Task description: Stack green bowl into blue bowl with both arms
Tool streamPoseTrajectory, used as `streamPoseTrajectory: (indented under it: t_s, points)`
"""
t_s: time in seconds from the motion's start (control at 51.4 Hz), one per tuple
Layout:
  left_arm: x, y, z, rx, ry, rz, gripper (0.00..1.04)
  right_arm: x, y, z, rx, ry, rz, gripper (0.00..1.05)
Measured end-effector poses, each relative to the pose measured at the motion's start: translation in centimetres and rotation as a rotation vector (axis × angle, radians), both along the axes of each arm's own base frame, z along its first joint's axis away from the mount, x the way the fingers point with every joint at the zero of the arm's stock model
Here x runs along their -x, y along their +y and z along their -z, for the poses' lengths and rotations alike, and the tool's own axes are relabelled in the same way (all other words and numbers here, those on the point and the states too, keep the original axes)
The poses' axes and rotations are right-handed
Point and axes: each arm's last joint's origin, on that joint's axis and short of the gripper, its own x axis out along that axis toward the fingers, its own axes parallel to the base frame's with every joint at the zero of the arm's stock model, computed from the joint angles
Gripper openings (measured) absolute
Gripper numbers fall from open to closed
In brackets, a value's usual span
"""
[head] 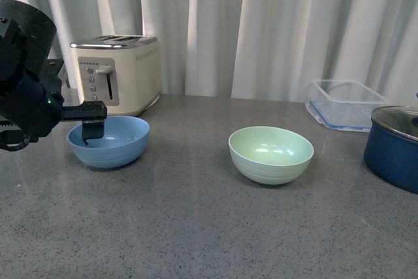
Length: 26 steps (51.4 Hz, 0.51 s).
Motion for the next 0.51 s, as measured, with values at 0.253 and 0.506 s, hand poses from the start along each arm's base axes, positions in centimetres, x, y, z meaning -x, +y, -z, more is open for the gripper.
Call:
streamPoseTrajectory:
  t_s: [0.253,0.506]
  points:
    - [-1.2,-0.9,1.7,0.007,0.041,0.004,0.78,0.0,0.0,0.0,0.0,0.0,0.0,0.95]
    - [-0.9,-1.4,2.0,0.038,0.055,-0.016,0.28,0.0,0.0,0.0,0.0,0.0,0.0,0.95]
